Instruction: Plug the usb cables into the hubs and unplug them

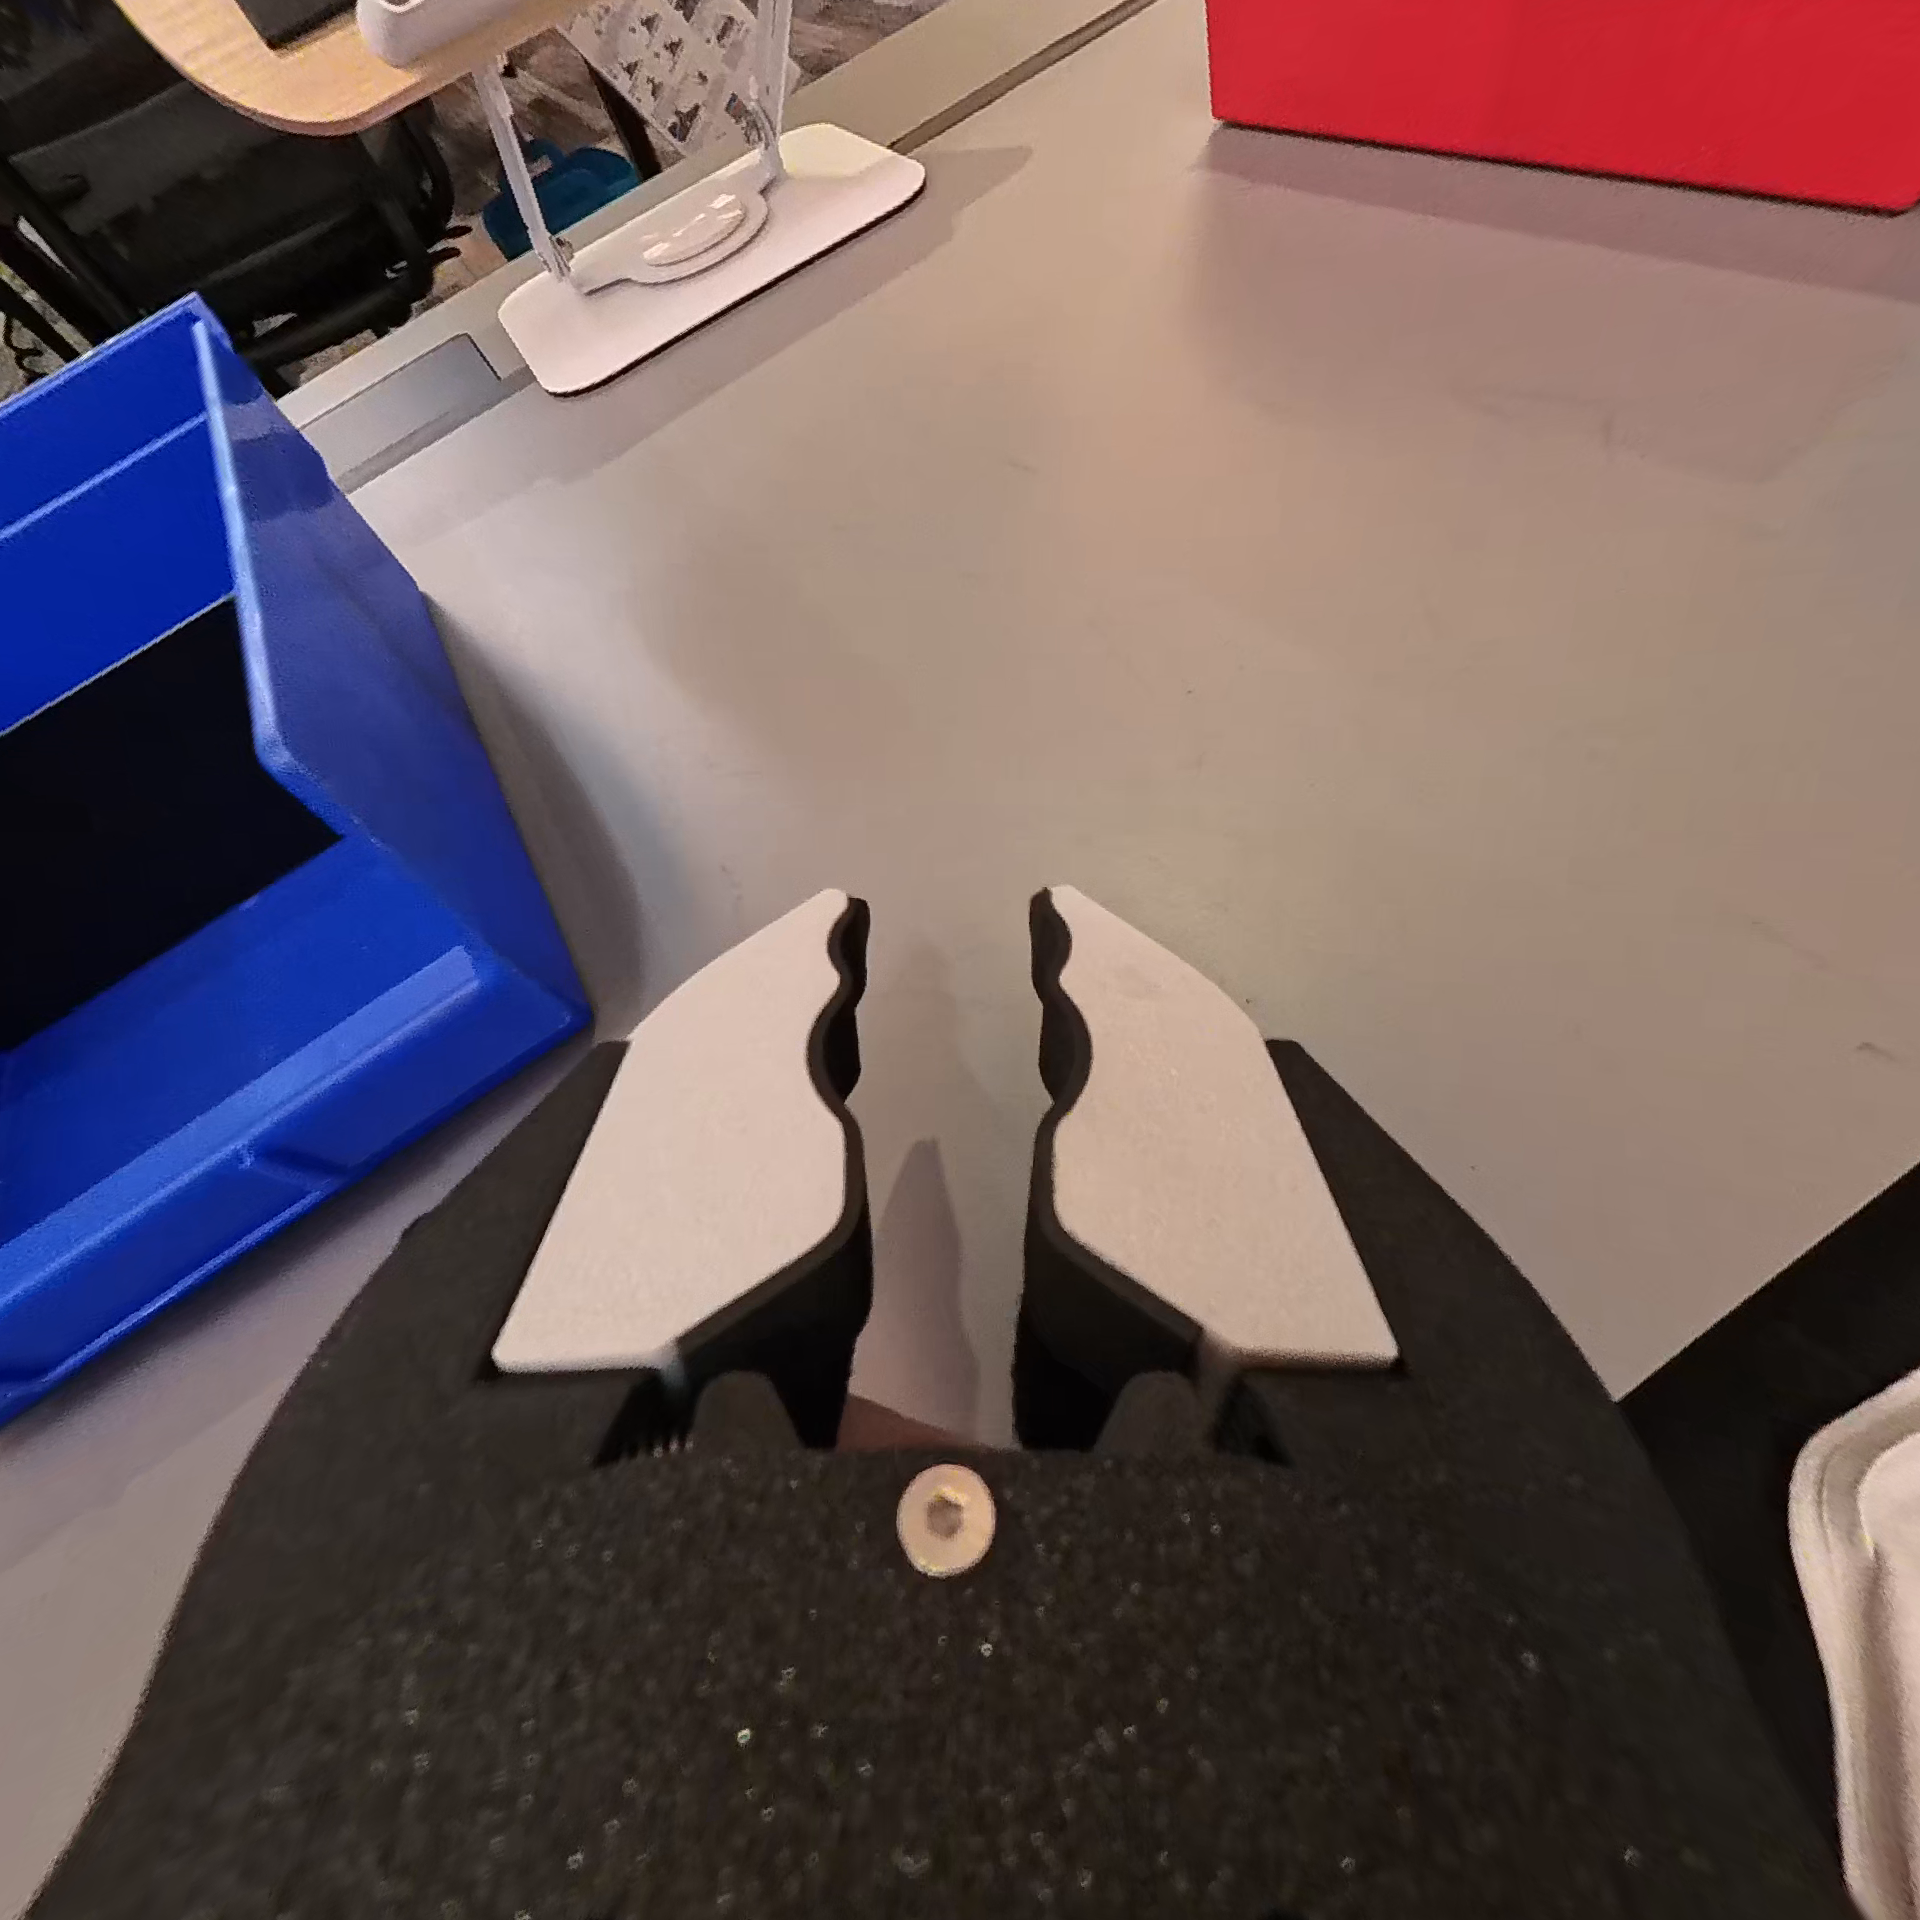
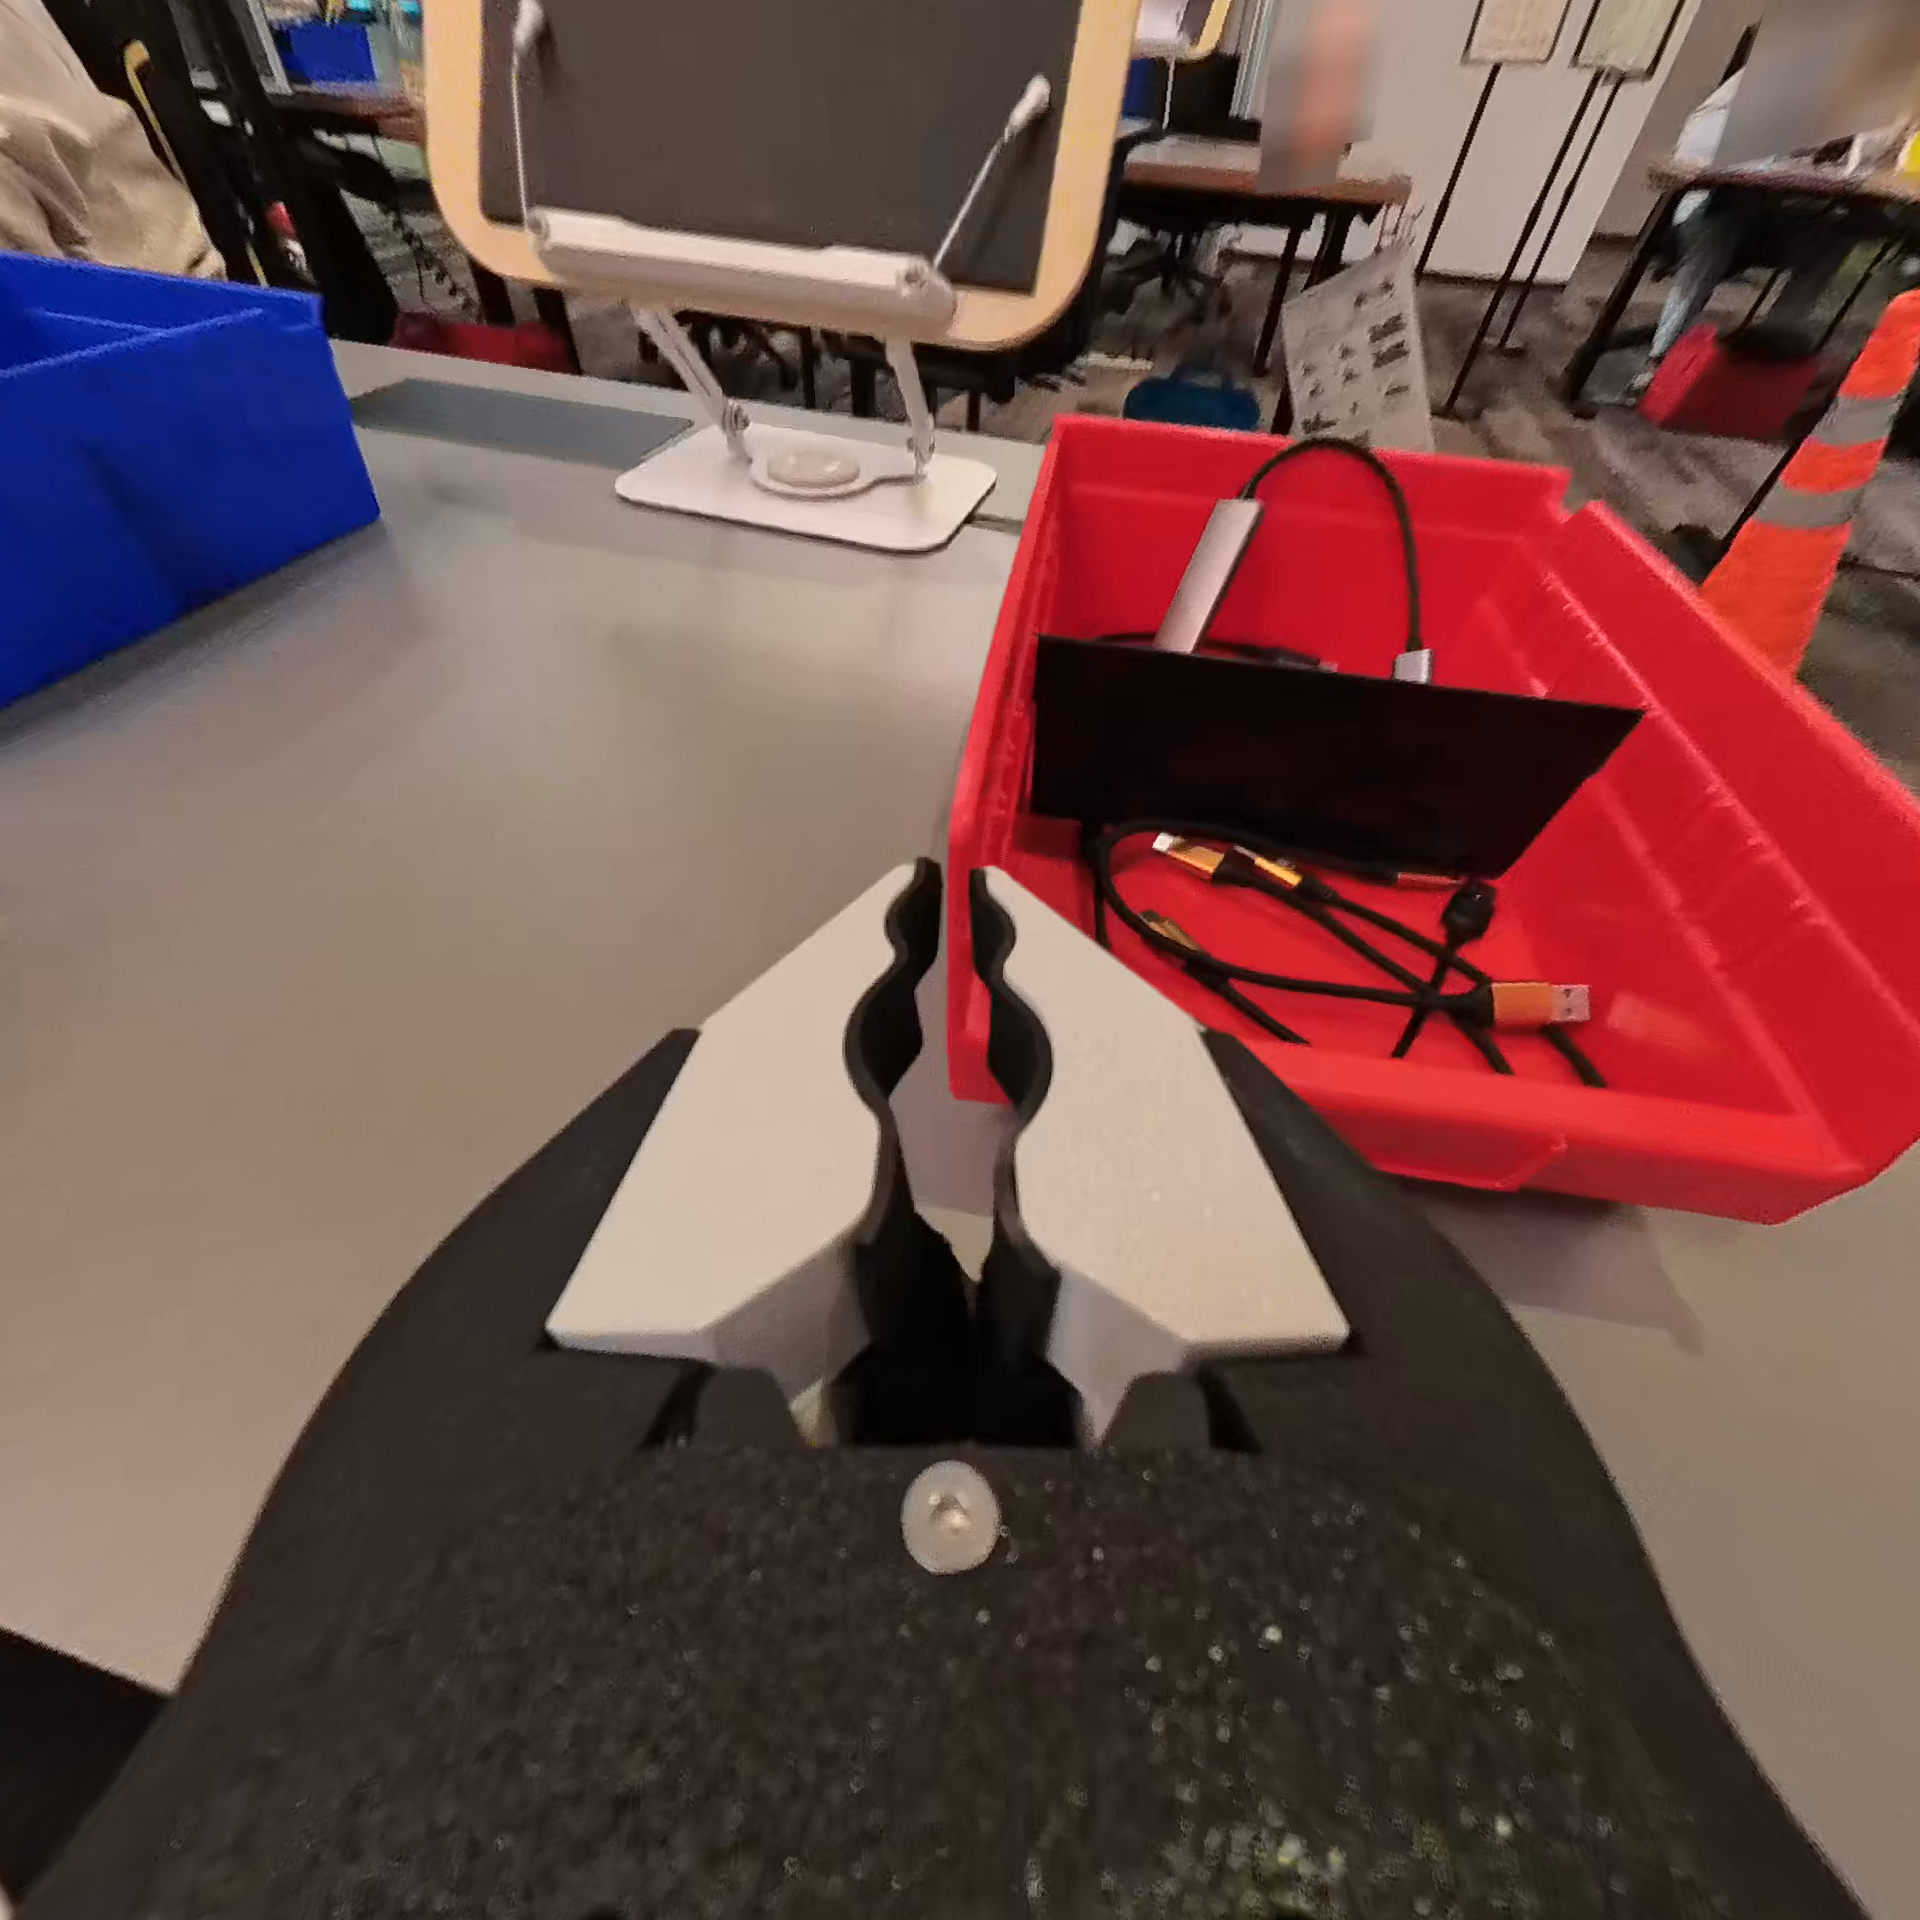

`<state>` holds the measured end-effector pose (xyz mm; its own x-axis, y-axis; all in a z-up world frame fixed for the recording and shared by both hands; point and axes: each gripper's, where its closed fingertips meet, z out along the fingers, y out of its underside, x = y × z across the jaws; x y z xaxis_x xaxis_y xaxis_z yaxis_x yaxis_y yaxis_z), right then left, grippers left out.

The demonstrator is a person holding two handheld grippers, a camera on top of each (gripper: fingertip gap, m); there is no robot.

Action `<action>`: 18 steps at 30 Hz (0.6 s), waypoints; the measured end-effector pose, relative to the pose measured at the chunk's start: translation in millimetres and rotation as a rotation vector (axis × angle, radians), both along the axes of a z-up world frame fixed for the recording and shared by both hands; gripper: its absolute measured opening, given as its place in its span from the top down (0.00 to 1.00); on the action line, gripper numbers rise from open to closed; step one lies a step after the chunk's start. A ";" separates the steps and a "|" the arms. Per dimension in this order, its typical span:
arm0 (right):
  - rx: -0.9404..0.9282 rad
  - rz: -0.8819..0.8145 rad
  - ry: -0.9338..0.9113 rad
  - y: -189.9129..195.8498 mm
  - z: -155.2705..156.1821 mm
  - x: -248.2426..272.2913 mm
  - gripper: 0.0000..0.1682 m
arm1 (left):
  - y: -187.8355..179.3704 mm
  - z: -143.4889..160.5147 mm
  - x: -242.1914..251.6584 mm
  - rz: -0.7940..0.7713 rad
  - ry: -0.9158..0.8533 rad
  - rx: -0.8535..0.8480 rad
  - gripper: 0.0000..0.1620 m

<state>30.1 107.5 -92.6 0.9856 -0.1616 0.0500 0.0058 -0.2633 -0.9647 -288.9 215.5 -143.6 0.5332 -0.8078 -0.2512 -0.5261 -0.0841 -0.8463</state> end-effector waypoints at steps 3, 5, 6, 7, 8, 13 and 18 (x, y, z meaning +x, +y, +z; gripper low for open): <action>-0.010 -0.063 -0.014 -0.4 -0.1 5.3 0.98 | -3.1 -2.4 2.3 -0.014 0.023 0.014 0.81; -0.043 -0.061 0.028 4.3 -10.2 2.9 0.95 | -4.7 -2.8 2.8 -0.020 0.037 0.029 0.81; -0.061 -0.064 0.045 7.4 -15.3 2.7 0.92 | -5.4 -2.8 3.4 -0.023 0.038 0.033 0.81; -0.086 -0.071 0.052 10.2 -21.0 3.4 0.90 | -6.1 -3.1 4.3 -0.027 0.040 0.033 0.81; -0.103 -0.092 0.048 12.3 -25.2 6.7 0.89 | -6.7 -3.9 5.1 -0.031 0.043 0.031 0.81; -0.100 -0.125 0.073 32.1 -28.5 9.6 0.97 | -8.3 -5.7 7.0 -0.039 0.056 0.036 0.81; -0.117 -0.091 0.009 54.6 -29.1 -13.9 0.95 | -9.2 -7.4 12.6 -0.041 0.059 0.030 0.82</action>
